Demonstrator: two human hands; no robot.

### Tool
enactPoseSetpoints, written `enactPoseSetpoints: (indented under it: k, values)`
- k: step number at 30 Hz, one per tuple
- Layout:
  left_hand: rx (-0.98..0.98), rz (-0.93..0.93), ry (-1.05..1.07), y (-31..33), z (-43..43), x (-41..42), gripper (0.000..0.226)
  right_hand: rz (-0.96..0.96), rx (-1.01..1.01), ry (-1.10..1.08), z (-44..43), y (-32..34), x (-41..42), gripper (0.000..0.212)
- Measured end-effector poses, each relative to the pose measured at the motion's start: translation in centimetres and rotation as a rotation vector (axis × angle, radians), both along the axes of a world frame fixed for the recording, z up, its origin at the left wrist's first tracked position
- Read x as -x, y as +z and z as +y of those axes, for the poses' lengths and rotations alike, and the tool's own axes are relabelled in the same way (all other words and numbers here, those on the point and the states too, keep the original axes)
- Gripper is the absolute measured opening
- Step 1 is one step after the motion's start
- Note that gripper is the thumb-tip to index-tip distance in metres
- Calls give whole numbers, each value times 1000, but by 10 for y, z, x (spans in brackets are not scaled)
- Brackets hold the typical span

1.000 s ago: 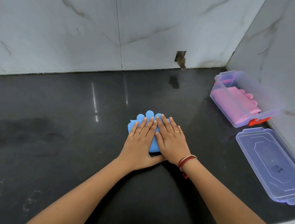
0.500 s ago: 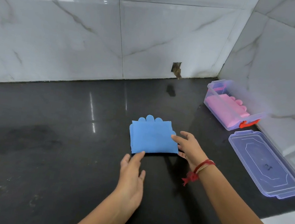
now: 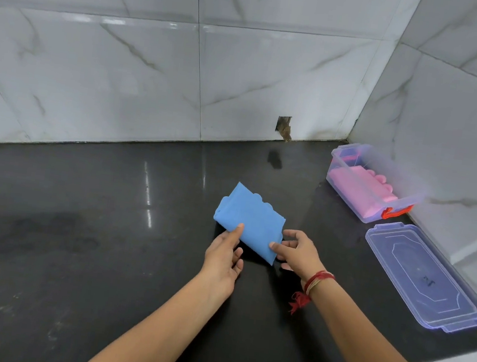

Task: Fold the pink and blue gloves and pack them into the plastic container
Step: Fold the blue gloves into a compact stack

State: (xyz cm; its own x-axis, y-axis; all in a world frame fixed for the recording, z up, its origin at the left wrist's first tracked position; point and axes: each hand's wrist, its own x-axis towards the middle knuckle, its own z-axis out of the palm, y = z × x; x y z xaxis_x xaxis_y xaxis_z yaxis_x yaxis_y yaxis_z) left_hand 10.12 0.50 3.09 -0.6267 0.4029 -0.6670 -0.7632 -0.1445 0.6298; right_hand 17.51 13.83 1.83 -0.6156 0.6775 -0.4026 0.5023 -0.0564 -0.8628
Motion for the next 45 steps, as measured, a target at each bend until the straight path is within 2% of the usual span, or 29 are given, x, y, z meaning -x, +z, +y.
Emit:
enactPoseSetpoints:
  k: [5,8,10,14,17,19,22,24,27,32,35,41,45]
  values:
    - [56,207,-49,3,10,15,26,30,57,-7,2,-2,-4,51]
    - [8,209,6,7,19,22,17,47,65,10,0,-1,-8,55]
    - [-45,177,46,9,23,26,13,115,140,-9,-4,0,-12,59]
    - [-196,89,78,16,27,28,23,382,469,-224,-22,2,-27,56]
    - [-349,41,67,26,29,23,30,484,722,-303,-46,0,-39,61]
    - [-435,40,30,33,31,20,30,500,927,-268,-62,1,-45,66]
    - [-510,41,-13,42,33,12,32,607,1229,-73,-73,8,-48,84]
    - [-509,54,-46,44,37,6,34,737,1300,20,-68,17,-48,90]
    - [-473,82,-147,40,41,-2,38,884,1191,-12,-46,36,-41,80]
    - [-456,148,-371,35,58,8,45,955,1000,-116,12,53,-48,61]
    - [-396,223,-521,42,83,28,52,875,863,-74,44,65,-50,50]
    - [-340,373,-859,79,162,79,39,826,654,-148,116,88,-50,51]
    - [-179,528,-1052,105,231,100,37,713,455,-158,169,108,-55,37]
